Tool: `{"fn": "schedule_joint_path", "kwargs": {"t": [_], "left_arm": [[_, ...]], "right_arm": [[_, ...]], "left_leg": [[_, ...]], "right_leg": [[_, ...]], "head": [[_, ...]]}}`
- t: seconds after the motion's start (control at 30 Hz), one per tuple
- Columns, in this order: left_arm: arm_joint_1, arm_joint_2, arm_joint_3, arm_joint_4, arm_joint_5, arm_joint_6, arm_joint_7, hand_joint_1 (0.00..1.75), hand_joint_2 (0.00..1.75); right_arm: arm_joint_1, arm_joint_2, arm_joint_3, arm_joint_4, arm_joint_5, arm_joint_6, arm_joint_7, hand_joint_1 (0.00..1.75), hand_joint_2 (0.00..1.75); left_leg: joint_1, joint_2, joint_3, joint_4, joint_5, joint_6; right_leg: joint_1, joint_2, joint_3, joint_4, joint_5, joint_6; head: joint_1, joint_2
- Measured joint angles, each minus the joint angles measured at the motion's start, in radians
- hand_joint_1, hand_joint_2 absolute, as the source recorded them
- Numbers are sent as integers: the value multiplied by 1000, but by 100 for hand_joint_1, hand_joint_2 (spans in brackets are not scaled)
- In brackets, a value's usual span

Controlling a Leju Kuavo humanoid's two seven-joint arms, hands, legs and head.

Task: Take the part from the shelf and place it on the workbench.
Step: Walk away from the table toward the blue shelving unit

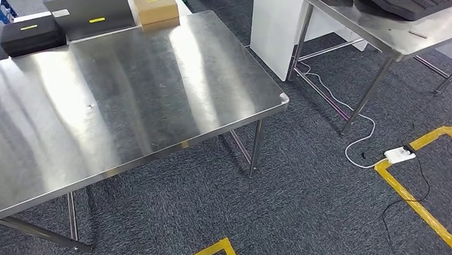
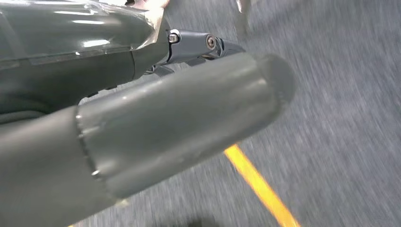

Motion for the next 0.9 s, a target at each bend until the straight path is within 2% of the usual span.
{"fn": "schedule_joint_path", "kwargs": {"t": [0.07, 0.1, 0.13, 0.17, 0.23, 0.27, 0.3, 0.33, 0.37, 0.4, 0.47, 0.5, 0.53, 0.57, 0.6, 0.63, 0.67, 0.73, 0.77, 0.8, 0.83, 0.87, 0.9], "left_arm": [[-4, 0, 5, 0, 5, -55, 0, 0, 0], [-7, -1, 5, 0, 4, -61, 0, 0, 0], [-9, -2, 6, 0, 5, -64, -3, 0, 0], [-10, -2, 7, 0, 6, -69, -8, 0, 0], [-6, -3, 14, 0, 16, -79, -23, 0, 0], [-4, -3, 17, 0, 23, -83, -30, 0, 0], [-1, -3, 23, 0, 33, -89, -43, 0, 0], [1, -3, 29, 0, 42, -96, -59, 0, 0], [2, -3, 36, 0, 49, -103, -77, 0, 0], [3, -3, 42, 0, 56, -113, -97, 0, 0], [4, -2, 53, 0, 67, -149, -132, 0, 0], [4, -2, 58, 0, 73, -173, -145, 0, 0], [5, -2, 63, 0, 79, -196, -154, 0, 0], [5, -2, 67, 0, 83, -211, -158, 0, 0], [5, -3, 70, 0, 86, -219, -159, 0, 0], [4, -4, 72, 0, 87, -222, -159, 0, 0], [3, -4, 75, 0, 88, -225, -160, 0, 0], [5, -3, 79, 0, 90, -232, -160, 0, 0], [6, -2, 80, 0, 90, -232, -161, 0, 0], [7, -1, 81, -1, 89, -231, -161, 0, 0], [8, 0, 81, -2, 88, -228, -161, 0, 0], [8, -1, 81, -4, 86, -227, -161, 0, 0], [7, -1, 81, -6, 86, -230, -162, 0, 0]], "right_arm": [[2, 1, -1, 0, -3, -2, 3, 0, 175], [4, 1, -1, 0, -4, -3, 3, 0, 175], [6, 2, -2, 0, -5, -4, 3, 0, 175], [7, 2, -2, 0, -6, -5, 3, 0, 175], [6, 4, -2, 0, -6, -7, 0, 0, 175], [5, 4, -2, 0, -6, -7, -2, 0, 175], [6, 4, -2, 0, -6, -7, -5, 0, 175], [8, 4, -2, 0, -6, -7, -8, 0, 175], [10, 4, -2, 0, -6, -7, -10, 0, 175], [11, 4, -2, 0, -6, -6, -12, 0, 175], [9, 4, -2, 0, -6, -3, -15, 0, 175], [7, 4, -2, 0, -5, -1, -17, 0, 175], [5, 4, -2, 0, -5, 1, -18, 0, 175], [4, 3, -2, 0, -4, 3, -19, 0, 175], [5, 2, -2, 0, -4, 4, -20, 0, 175], [7, 2, -2, 0, -3, 5, -21, 0, 175], [8, 1, -3, 0, -3, 5, -22, 0, 175], [6, 1, -3, 0, -3, 5, -22, 0, 175], [4, 1, -3, 0, -3, 5, -22, 0, 175], [3, 1, -3, 0, -3, 5, -22, 0, 175], [4, 1, -3, 0, -3, 5, -22, 0, 175], [6, 1, -3, 0, -3, 5, -22, 0, 175], [7, 0, -3, 0, -2, 5, -21, 0, 175]], "left_leg": [[1, 21, 5, 1, -3, -11], [5, 21, 5, 4, -6, -17], [9, 4, 1, 16, -19, -23], [13, -23, -8, 41, -41, -28], [17, -89, -54, 156, -117, -34], [17, -105, -80, 218, -149, -36], [17, -114, -102, 270, -167, -36], [18, -118, -109, 287, -163, -37], [19, -120, -98, 265, -140, -36], [22, -127, -74, 216, -104, -36], [30, -178, -14, 84, -46, -36], [32, -200, 2, 44, -34, -35], [31, -215, 8, 27, -33, -32], [26, -209, 7, 24, -33, -28], [24, -194, 5, 21, -29, -20], [22, -180, 6, 16, -23, -10], [22, -164, 5, 9, -16, 1], [18, -130, 3, 2, -9, 14], [15, -113, 0, 2, -8, 16], [11, -96, -2, 3, -8, 17], [9, -81, -4, 3, -8, 17], [8, -67, -5, 3, -7, 17], [7, -54, -5, 3, -7, 16]], "right_leg": [[5, 18, -6, -4, 9, -19], [-1, 28, -5, -5, 12, -26], [-5, 38, -4, -6, 16, -33], [-9, 48, -4, -7, 21, -42], [-10, 72, -10, -7, 30, -55], [-8, 83, -13, -7, 32, -59], [-7, 98, -16, -7, 34, -59], [-7, 112, -17, -6, 35, -59], [-7, 127, -17, -4, 36, -58], [-8, 144, -16, -2, 36, -57], [-7, 170, -22, 6, 36, -52], [-5, 183, -29, 10, 38, -45], [-4, 195, -38, 11, 40, -38], [-3, 207, -47, 10, 45, -28], [-4, 218, -54, 8, 50, -18], [-5, 212, -63, 14, 48, -13], [-4, 191, -78, 37, 36, -13], [-3, 127, -132, 145, -21, -22], [-2, 108, -165, 216, -54, -24], [-2, 100, -189, 274, -77, -23], [-3, 96, -196, 301, -86, -19], [-3, 92, -179, 287, -79, -12], [-3, 84, -141, 232, -61, -5]], "head": [[-4, 0], [-4, 0], [-4, 0], [-5, 0], [-6, 0], [-7, 0], [-7, 0], [-7, 0], [-7, 0], [-6, 0], [-6, 0], [-6, 0], [-6, 0], [-6, 0], [-6, 0], [-6, 0], [-3, 0], [1, 0], [3, 0], [3, 0], [3, 0], [3, 0], [3, 0]]}}
